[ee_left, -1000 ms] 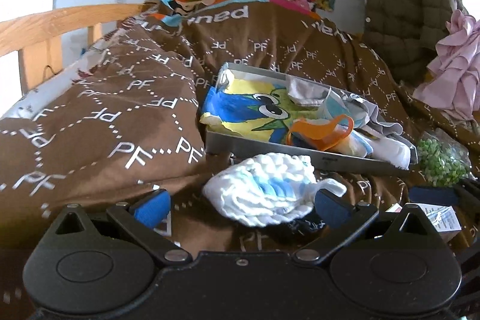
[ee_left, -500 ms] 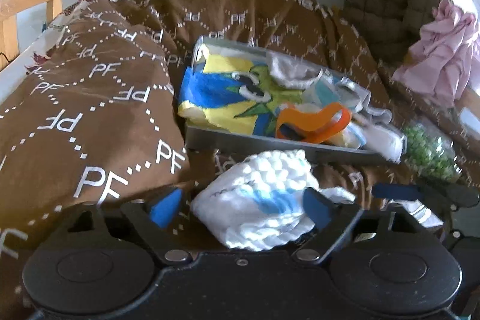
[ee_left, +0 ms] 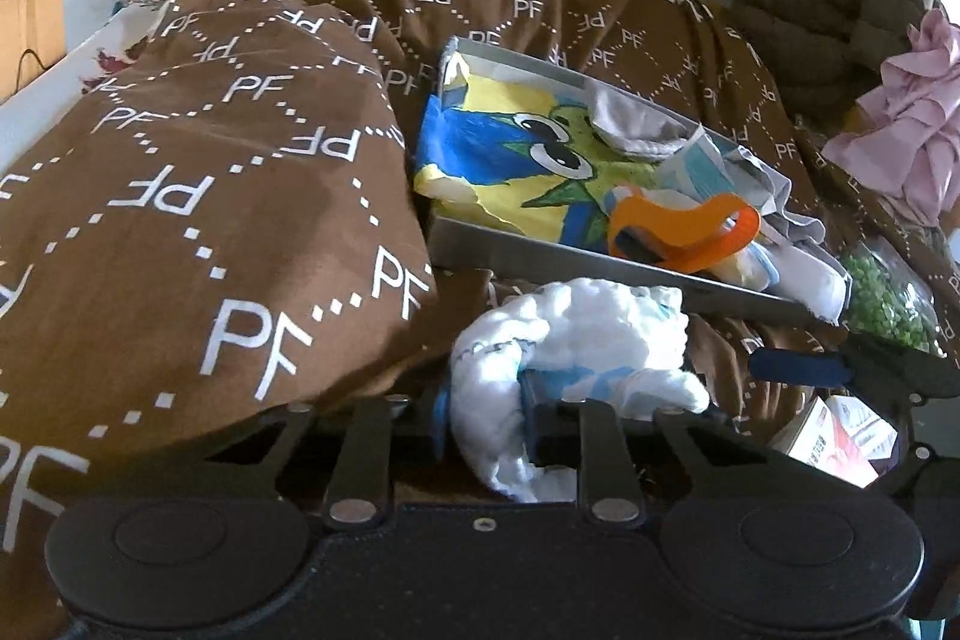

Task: Organize soft objects
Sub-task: 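Grasp the white-and-blue cloth with the left tool while the right tool grasps the black glove, then carry the cloth with the left tool while the right tool carries the glove to the tray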

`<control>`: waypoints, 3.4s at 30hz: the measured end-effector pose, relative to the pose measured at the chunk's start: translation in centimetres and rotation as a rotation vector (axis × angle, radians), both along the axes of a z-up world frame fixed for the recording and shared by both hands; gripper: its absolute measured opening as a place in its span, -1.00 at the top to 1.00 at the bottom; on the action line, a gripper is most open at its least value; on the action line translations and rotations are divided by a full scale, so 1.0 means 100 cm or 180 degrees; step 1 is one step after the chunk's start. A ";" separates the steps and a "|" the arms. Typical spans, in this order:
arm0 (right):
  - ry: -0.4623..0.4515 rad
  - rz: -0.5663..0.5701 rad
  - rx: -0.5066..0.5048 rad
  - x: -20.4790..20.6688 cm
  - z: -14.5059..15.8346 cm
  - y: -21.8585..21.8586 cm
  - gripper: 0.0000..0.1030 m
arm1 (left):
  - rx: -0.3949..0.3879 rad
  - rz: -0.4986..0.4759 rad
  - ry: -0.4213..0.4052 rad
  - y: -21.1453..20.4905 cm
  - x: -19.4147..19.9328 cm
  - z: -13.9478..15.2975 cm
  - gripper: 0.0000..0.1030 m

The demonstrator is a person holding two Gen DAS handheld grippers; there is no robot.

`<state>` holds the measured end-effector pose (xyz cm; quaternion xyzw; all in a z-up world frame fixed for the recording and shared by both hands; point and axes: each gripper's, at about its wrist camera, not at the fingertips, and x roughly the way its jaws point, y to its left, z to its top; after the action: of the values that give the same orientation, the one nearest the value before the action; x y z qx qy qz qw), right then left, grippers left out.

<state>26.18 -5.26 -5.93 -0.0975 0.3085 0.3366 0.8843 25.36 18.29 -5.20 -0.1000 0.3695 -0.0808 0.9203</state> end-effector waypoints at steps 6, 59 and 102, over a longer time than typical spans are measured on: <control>0.0127 0.0067 -0.0088 0.005 -0.008 0.011 -0.63 | 0.0146 0.0112 -0.0093 -0.005 -0.011 0.007 0.60; -0.0546 -0.0897 0.1497 0.080 0.045 -0.106 0.84 | 0.0307 0.0704 -0.1230 -0.110 0.065 0.084 0.71; 0.0067 -0.1049 0.1290 0.098 0.015 -0.099 -0.02 | 0.0214 0.0985 -0.0632 -0.093 0.084 0.015 0.38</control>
<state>35.96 -15.19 -4.38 0.1368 0.2557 0.2439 0.9254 33.76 9.01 -3.66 -0.1164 0.2596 0.0646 0.9565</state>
